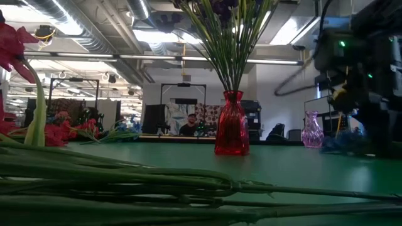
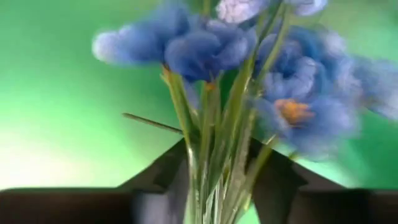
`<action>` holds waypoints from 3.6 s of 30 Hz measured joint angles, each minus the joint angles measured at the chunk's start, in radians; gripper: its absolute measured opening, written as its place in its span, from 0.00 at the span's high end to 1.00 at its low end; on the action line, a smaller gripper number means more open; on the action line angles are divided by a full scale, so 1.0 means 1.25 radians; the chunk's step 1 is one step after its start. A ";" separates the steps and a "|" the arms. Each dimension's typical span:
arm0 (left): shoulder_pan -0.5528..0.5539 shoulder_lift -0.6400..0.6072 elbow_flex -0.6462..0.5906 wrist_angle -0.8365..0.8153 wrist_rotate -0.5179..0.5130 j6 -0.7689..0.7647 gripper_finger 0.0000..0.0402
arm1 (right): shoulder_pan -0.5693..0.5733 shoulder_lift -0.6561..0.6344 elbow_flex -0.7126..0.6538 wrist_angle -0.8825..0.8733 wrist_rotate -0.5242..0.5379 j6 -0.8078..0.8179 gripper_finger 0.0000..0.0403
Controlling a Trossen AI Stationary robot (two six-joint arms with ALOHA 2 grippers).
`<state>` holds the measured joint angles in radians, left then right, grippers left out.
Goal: Sort flowers into vase by color
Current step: Put the middle blue flowers into the violet vase, then put the top blue flowers into the violet vase
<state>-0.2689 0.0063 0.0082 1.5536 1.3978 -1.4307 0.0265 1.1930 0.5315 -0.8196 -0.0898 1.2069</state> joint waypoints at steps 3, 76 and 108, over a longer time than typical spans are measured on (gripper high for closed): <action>0.000 0.000 0.000 0.000 0.000 0.000 0.60 | 0.000 -0.008 0.039 -0.015 0.003 -0.038 0.77; 0.000 0.000 0.000 0.000 0.000 0.000 0.60 | -0.529 -0.156 0.259 0.398 0.687 -0.819 0.86; 0.000 0.000 0.001 0.000 0.014 0.000 0.60 | -0.529 -0.157 0.613 -0.254 0.399 -0.440 0.37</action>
<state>-0.2691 0.0063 0.0096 1.5536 1.4159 -1.4307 -0.6342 0.9962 1.2972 -1.1366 0.4094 0.6567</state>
